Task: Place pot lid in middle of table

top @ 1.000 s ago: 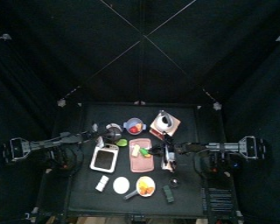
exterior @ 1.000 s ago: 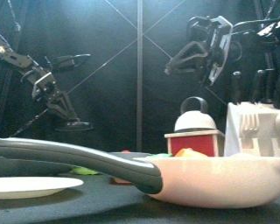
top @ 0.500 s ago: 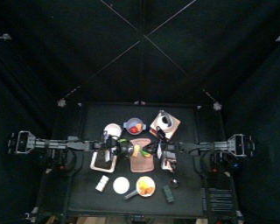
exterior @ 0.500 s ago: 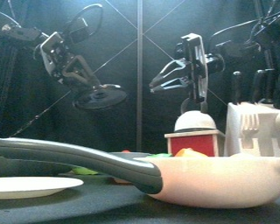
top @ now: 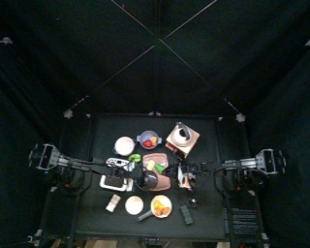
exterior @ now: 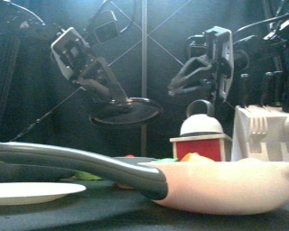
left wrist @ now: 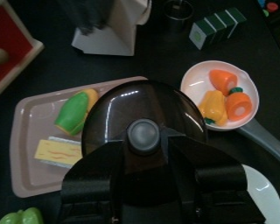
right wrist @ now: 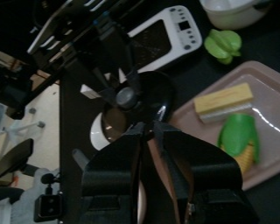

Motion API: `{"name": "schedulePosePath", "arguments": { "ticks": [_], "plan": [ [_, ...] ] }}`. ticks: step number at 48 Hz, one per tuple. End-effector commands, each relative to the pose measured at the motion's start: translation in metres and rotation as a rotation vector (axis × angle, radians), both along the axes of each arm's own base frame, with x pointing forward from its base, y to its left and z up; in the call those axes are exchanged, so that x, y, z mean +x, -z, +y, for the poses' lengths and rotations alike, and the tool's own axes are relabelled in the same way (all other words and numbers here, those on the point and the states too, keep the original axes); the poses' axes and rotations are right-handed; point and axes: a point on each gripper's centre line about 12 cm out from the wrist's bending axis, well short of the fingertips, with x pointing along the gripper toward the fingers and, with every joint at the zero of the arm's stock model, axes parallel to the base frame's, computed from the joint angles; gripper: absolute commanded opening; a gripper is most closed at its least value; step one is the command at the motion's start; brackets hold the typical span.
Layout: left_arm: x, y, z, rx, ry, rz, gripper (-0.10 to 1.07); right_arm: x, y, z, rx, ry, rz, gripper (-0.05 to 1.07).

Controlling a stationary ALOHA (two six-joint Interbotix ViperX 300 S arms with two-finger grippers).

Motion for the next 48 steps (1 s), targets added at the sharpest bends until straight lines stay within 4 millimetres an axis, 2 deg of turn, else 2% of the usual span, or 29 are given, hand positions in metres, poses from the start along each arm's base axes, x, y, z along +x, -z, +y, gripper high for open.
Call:
{"name": "schedulePosePath", "arguments": {
  "ticks": [1,17,32,48],
  "plan": [
    [0.012,-0.005,-0.005,-0.001,0.012,-0.023,0.53,-0.006,-0.014,-0.001,-0.01,0.008,-0.031,0.62],
    [0.023,0.024,-0.005,0.005,0.009,0.057,0.54,-0.013,-0.009,-0.001,-0.014,0.016,0.004,0.62],
    [0.017,0.037,-0.006,-0.023,-0.017,0.124,0.63,-0.012,-0.007,-0.002,-0.016,0.016,0.012,0.62],
    [0.007,0.047,-0.009,-0.048,-0.031,0.185,0.63,-0.01,-0.003,-0.004,-0.016,0.02,0.024,0.61]
  ]
}}
